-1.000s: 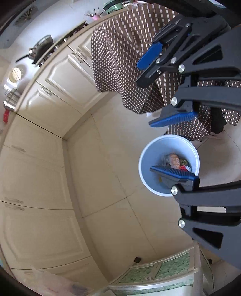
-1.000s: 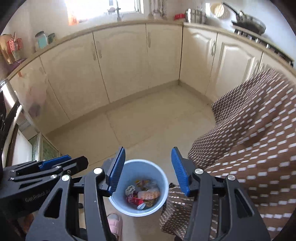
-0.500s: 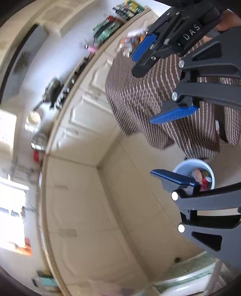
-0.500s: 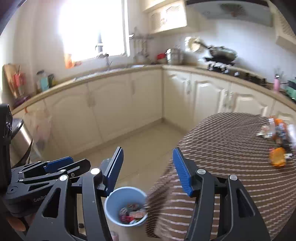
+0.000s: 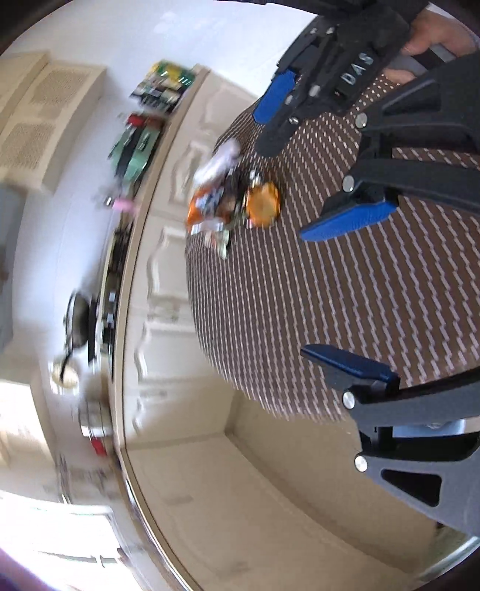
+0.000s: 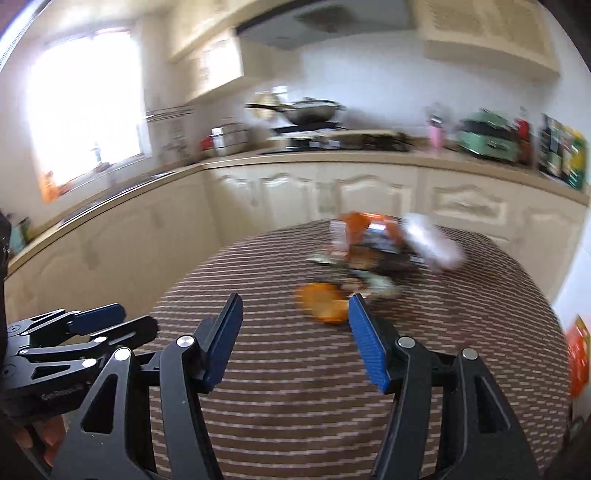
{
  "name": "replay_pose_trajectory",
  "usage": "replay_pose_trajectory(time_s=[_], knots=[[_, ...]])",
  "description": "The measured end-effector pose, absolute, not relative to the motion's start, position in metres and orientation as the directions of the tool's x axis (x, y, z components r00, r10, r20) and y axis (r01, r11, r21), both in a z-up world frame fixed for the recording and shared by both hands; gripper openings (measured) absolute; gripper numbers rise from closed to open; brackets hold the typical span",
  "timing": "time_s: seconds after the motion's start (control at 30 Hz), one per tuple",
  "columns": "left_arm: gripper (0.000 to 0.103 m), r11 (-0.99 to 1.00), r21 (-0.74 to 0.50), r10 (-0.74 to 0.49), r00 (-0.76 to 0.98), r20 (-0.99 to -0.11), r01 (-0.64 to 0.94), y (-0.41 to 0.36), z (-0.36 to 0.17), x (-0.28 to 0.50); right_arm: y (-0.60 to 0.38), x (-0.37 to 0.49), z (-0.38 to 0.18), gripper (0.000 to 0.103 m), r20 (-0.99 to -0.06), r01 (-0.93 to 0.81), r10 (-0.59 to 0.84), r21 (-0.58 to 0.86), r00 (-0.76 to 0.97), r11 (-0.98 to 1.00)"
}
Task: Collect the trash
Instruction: 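Swing both open tools back over the trash on the table, then grasp the orange peel with the left tool while the right tool grasps the black snack wrapper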
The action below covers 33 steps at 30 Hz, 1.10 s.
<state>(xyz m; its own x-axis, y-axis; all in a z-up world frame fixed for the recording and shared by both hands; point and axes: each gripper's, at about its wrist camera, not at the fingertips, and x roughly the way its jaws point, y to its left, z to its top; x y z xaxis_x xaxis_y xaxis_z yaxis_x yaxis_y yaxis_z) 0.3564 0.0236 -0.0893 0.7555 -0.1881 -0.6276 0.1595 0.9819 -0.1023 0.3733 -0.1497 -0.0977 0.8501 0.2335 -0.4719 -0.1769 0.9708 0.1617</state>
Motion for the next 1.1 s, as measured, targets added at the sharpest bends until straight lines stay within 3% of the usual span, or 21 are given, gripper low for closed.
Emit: replay_pose_trajectory(time_s=[0.2,0.43,0.77,0.8,0.83,1.1], knots=[[0.057,0.969,-0.072,-0.223,0.716,-0.662,0.236,-0.036,-0.109,0.403,-0.211,0.392,-0.113,0.059,-0.521,-0.076,0.161,0.181,0.838,0.981],[0.057,0.962,-0.067,-0.238,0.696,-0.677,0.265,-0.078,-0.119,0.442,-0.232,0.414,-0.125,0.060,-0.553,-0.071,0.160,0.180,0.817,0.981],[0.057,0.956,-0.070,-0.246,0.650,-0.719,0.284,-0.095,-0.144,0.484,-0.241,0.437,-0.131,0.067,-0.585,-0.077,0.182,0.201,0.791,0.977],[0.054,0.957,-0.071,-0.245,0.649,-0.721,0.283,-0.096,-0.146,0.487,-0.241,0.440,-0.131,0.067,-0.590,-0.079,0.188,0.206,0.785,0.975],[0.038,0.957,-0.074,-0.245,0.642,-0.726,0.281,-0.095,-0.148,0.490,-0.240,0.442,-0.132,0.067,-0.593,-0.082,0.197,0.215,0.781,0.973],[0.032,0.951,-0.194,-0.309,0.691,-0.653,0.241,-0.056,-0.130,0.478,-0.216,0.460,-0.136,0.067,-0.631,-0.131,0.223,0.189,0.743,0.973]])
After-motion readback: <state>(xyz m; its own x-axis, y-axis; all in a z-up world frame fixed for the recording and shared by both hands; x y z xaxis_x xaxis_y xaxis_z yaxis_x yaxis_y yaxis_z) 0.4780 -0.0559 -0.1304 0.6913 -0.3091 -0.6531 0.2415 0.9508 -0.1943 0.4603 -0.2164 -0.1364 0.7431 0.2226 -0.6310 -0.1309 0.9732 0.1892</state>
